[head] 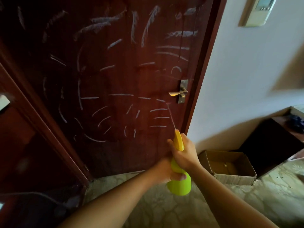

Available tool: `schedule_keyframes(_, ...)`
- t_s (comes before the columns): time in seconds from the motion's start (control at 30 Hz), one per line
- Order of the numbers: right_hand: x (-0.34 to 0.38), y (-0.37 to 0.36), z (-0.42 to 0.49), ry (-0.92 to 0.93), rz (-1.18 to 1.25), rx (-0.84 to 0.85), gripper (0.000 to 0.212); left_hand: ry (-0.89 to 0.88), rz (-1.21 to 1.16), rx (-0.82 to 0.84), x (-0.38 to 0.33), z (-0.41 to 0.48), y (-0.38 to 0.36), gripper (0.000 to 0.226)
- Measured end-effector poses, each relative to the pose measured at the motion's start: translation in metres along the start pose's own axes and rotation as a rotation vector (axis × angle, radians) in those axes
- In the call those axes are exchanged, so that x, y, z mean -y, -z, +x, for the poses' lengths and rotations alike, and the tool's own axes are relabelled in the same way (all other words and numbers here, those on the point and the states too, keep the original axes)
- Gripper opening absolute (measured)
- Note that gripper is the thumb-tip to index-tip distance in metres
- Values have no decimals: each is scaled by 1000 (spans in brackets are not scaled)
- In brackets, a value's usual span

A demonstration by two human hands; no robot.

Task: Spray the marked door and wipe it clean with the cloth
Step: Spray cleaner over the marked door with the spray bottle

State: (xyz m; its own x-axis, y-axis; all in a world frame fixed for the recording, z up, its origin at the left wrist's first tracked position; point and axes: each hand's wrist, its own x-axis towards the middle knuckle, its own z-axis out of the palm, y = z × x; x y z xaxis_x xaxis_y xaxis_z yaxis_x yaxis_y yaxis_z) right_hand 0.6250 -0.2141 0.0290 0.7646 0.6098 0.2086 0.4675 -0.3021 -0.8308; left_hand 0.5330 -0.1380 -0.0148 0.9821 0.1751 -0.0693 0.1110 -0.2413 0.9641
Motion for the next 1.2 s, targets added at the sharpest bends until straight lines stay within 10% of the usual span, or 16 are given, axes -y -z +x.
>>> schedule_keyframes(0.83, 108, -220, -44, 312, 225, 577, 34, 199, 110, -612, 75, -188, 127, 78)
schedule_keyframes(1.2, 90, -259, -88, 164, 97, 724, 29, 341, 15, -607, 128, -231, 104, 77)
